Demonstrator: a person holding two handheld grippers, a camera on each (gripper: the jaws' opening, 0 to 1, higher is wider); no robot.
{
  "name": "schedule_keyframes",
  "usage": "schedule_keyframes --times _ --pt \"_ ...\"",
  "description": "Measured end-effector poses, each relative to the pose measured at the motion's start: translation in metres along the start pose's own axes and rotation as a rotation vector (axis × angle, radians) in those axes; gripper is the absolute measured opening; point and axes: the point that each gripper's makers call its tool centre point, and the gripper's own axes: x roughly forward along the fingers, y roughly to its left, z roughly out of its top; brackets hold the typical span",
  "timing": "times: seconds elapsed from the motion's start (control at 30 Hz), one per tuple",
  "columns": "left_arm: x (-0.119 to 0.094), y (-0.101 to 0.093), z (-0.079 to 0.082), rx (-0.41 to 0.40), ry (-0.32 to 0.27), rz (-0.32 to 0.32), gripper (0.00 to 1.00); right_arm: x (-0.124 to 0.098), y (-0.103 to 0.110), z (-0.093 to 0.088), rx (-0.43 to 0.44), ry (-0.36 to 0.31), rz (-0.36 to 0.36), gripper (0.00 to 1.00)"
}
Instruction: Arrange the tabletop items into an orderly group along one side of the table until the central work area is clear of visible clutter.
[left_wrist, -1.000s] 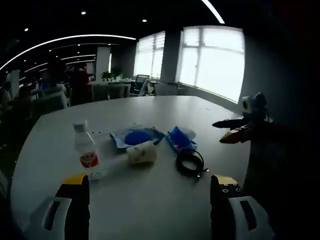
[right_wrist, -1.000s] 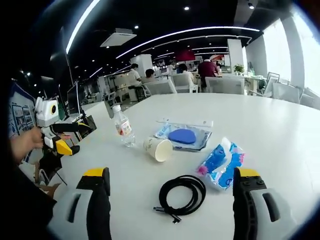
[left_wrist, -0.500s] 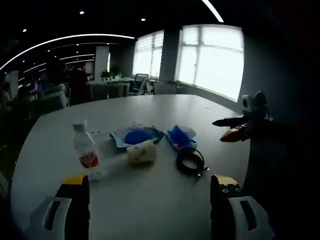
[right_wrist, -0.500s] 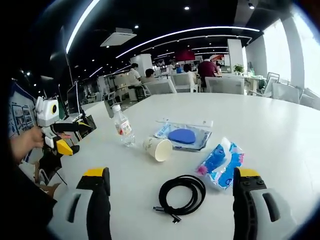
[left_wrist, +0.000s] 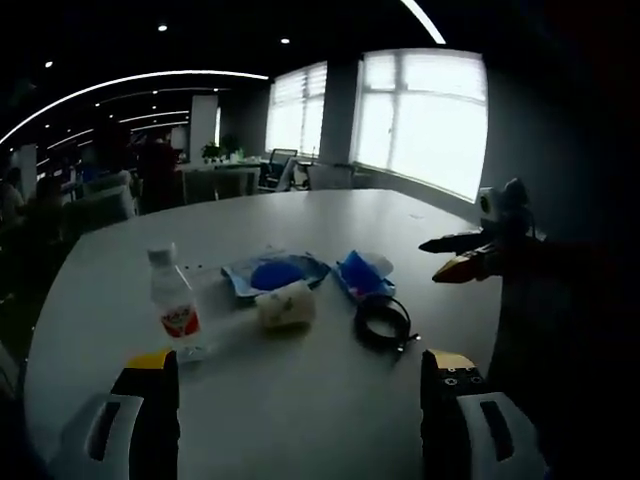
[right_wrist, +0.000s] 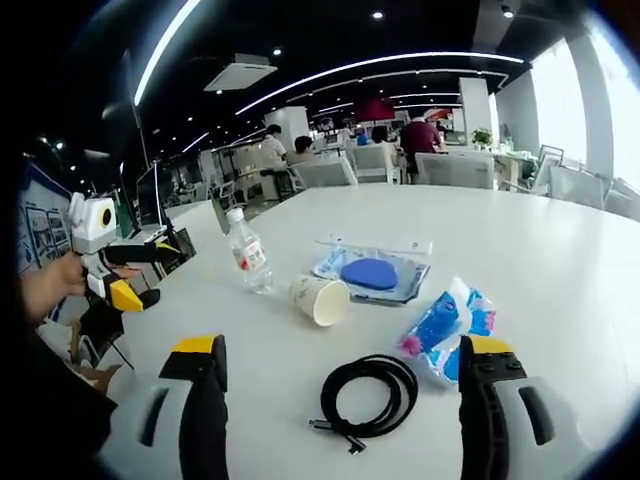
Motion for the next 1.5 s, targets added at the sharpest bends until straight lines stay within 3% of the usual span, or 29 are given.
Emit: schedule_keyframes --times 0.23,0.77,0.87,1.13,1.5 --pt "-0.001 0.0 -0.002 0.001 0.004 0.002 1.0 0.009 0.007 0.0 -0.014 0.009 0.018 0.79" --pt "-0.007 0.007 -0.002 0.003 -0.003 0.003 1.0 0.046 0.019 -0.003 -0.044 0.04 0.044 0.67" --pt "-0.008 0.01 0.001 -0.011 -0.028 0.009 1.0 0.053 0.022 -0.003 -0.058 0.04 0.055 0.62" --pt "-0.007 0.011 -0.003 0.005 -0.009 0.007 1.0 0.069 0.027 0.001 -0.087 0.018 0.077 0.47" --pt "-0.006 0.013 -0.006 0.015 0.009 -0.001 1.0 0.092 0.033 -0.003 -0.104 0.05 0.094 0.37"
